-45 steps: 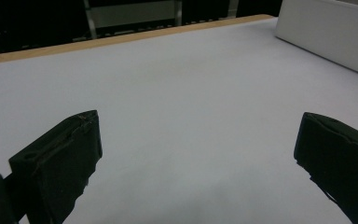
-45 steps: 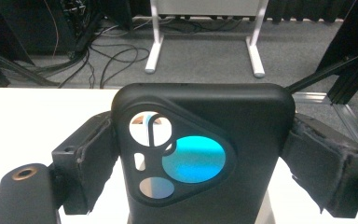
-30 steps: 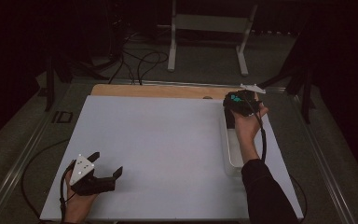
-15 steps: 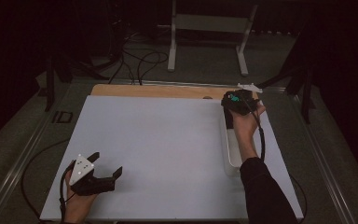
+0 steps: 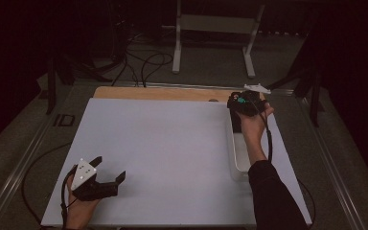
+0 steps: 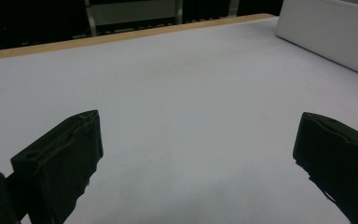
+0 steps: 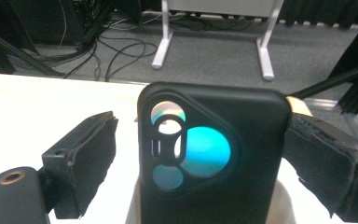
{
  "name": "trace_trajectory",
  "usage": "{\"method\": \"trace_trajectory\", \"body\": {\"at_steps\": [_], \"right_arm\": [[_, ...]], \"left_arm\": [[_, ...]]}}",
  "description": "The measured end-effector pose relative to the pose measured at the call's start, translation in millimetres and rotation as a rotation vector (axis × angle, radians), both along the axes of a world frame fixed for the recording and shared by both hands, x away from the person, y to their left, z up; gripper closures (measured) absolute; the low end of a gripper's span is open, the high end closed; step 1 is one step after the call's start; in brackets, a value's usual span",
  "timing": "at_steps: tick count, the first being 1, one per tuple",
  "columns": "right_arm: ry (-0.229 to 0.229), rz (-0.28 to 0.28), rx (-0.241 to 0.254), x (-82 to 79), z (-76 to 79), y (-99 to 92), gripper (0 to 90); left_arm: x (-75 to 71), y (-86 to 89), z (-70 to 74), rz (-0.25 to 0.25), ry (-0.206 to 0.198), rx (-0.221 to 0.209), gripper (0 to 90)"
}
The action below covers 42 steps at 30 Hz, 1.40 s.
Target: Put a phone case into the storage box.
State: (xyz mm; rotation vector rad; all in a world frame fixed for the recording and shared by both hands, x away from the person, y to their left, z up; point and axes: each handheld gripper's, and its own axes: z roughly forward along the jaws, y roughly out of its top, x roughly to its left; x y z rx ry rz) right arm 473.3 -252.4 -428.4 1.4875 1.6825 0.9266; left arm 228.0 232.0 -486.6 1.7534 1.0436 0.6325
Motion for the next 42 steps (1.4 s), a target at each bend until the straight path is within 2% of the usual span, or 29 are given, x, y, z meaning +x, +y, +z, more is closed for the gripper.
{"method": "trace_trajectory", "body": {"at_steps": [8,12,16,22,25,27,33,35,37,39,42], "right_arm": [[-0.019,0.008,0.018,-6.7,7.8,-4.7,9.7],[-0.018,0.036,0.045,-12.6,12.3,-4.1,9.8],[0.011,0.069,0.072,-18.4,14.5,-2.1,10.2],[0.019,0.126,0.077,-32.1,19.0,1.3,10.4],[0.023,0.154,0.121,-42.0,21.5,1.7,10.4],[0.03,0.177,0.129,-49.3,22.5,2.2,10.4],[0.046,0.251,0.194,-79.1,21.9,4.0,10.2],[0.04,0.278,0.202,-91.6,20.0,5.2,9.5],[0.043,0.294,0.2,-97.6,19.2,5.4,9.4],[0.023,0.319,0.208,-114.1,17.7,5.7,9.4],[-0.003,0.341,0.187,-133.1,15.2,5.0,9.4]], "left_arm": [[0.3,-0.2,-0.3,0.002,0.004,-0.001,1.8],[0.5,-1.3,-0.1,-0.002,0.005,0.004,1.8],[0.4,-1.5,0.0,-0.002,0.006,0.006,1.8],[0.5,-4.6,-0.5,-0.004,0.006,0.045,1.8],[0.9,-6.3,-0.6,-0.009,0.008,0.053,1.7],[0.6,-6.8,-0.3,-0.01,0.007,0.06,1.7],[0.6,-4.6,0.9,-0.002,0.007,0.05,1.1],[0.4,-3.7,1.4,0.001,0.005,0.047,0.9],[0.4,-3.3,1.6,0.004,0.006,0.045,0.9],[0.6,-2.7,1.8,0.005,0.007,0.044,0.8],[0.7,-2.1,2.5,0.008,0.006,0.042,0.6]]}}
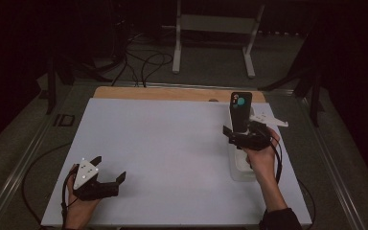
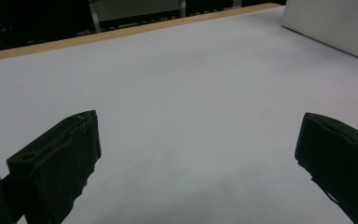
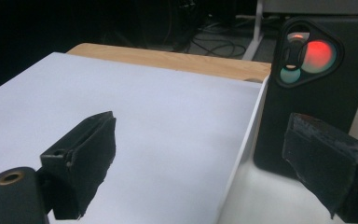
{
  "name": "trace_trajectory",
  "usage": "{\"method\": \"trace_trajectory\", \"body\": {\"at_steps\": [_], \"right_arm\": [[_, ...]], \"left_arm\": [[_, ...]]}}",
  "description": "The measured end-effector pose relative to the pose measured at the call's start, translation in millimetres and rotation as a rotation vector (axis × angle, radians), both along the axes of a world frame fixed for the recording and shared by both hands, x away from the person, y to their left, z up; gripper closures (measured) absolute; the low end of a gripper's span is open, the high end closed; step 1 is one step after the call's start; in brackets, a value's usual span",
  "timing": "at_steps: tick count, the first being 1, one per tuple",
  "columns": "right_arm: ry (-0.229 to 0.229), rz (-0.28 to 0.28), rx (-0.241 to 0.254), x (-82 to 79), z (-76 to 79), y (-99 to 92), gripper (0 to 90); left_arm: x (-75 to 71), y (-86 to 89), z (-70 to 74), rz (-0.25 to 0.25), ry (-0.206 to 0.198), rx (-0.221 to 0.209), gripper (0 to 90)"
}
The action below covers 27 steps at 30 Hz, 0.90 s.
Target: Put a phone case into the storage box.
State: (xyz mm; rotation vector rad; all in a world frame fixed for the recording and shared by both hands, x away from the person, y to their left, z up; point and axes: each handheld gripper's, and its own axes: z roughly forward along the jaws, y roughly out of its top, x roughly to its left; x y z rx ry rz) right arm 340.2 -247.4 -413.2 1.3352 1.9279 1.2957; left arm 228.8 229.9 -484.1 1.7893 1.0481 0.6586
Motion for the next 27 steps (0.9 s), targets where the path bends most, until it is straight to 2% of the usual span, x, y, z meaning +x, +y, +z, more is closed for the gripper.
{"method": "trace_trajectory", "body": {"at_steps": [2,6,13,16,18,21,22,27], "right_arm": [[-0.021,0.003,-0.002,-13.1,-1.5,-1.5,9.3],[-0.073,0.015,0.036,-38.4,-3.7,-6.9,9.3],[-0.131,0.044,0.033,-75.3,-12.7,-16.7,9.3],[-0.148,0.049,0.03,-83.7,-16.7,-18.7,9.3],[-0.176,0.053,0.034,-96.6,-24.5,-21.8,9.3],[-0.186,0.059,0.041,-101.6,-29.4,-23.5,9.3],[-0.192,0.062,0.051,-109.7,-40.8,-26.0,9.3],[-0.202,0.064,0.068,-116.1,-48.6,-28.6,9.3]], "left_arm": [[-0.5,0.8,0.8,0.002,0.0,0.0,0.4],[-1.3,3.7,3.4,0.008,-0.005,-0.014,0.2],[-2.1,8.6,6.4,0.018,-0.013,-0.028,0.2],[-2.2,9.1,7.8,0.018,-0.019,-0.031,0.2],[-3.0,9.4,10.1,0.019,-0.027,-0.035,0.2],[-3.0,9.8,10.5,0.017,-0.027,-0.036,0.2],[-3.4,10.6,10.8,0.02,-0.028,-0.039,0.2],[-4.0,11.8,11.3,0.021,-0.032,-0.039,0.2]]}}
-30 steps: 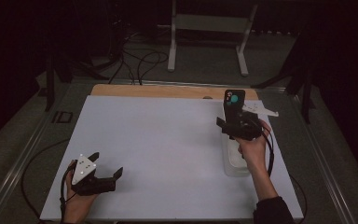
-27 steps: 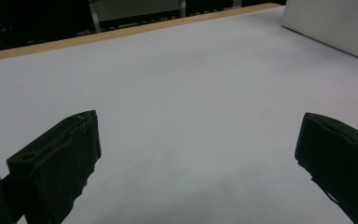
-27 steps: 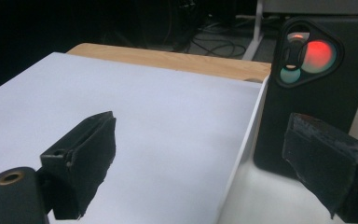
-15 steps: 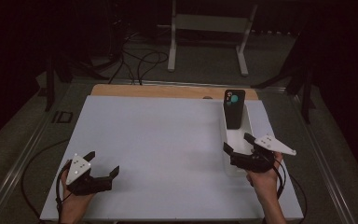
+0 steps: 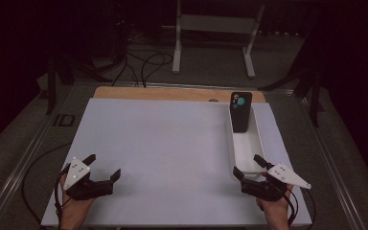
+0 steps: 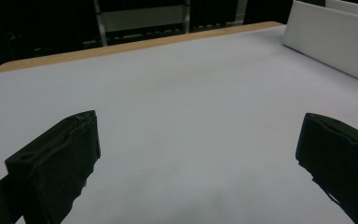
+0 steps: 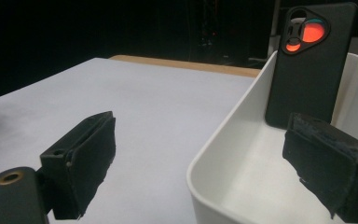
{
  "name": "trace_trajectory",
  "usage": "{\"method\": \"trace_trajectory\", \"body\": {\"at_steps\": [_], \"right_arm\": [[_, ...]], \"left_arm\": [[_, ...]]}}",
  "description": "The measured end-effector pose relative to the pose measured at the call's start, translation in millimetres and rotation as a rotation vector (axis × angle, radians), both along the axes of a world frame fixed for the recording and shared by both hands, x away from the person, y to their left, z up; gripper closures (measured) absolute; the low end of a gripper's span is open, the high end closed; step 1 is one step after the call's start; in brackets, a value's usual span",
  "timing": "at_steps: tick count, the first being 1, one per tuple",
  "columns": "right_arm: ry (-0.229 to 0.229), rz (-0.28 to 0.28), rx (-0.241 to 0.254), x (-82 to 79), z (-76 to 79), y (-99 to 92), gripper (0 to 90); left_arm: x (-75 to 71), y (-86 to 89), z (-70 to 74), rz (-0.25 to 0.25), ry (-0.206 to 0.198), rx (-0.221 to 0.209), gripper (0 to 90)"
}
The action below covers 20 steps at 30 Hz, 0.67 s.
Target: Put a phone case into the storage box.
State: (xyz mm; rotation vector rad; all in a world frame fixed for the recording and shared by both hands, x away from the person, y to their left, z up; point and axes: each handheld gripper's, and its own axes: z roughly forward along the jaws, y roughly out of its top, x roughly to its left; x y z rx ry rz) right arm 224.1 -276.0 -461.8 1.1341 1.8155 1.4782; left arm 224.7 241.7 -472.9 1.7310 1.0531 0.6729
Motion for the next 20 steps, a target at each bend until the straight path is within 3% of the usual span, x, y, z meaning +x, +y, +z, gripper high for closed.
{"method": "trace_trajectory", "body": {"at_steps": [8,14,20], "right_arm": [[-0.04,-0.006,0.002,-8.7,-7.3,-5.4,9.3],[-0.063,-0.008,-0.047,-9.8,-10.6,-1.6,9.3],[-0.068,-0.011,-0.057,-9.1,-11.8,-0.4,9.3]], "left_arm": [[-1.4,-0.1,-0.8,-0.009,0.006,0.0,0.2],[-1.4,-1.0,-1.6,-0.014,0.008,-0.002,0.2],[-0.1,-1.1,-2.3,-0.014,0.012,0.003,0.2]]}}
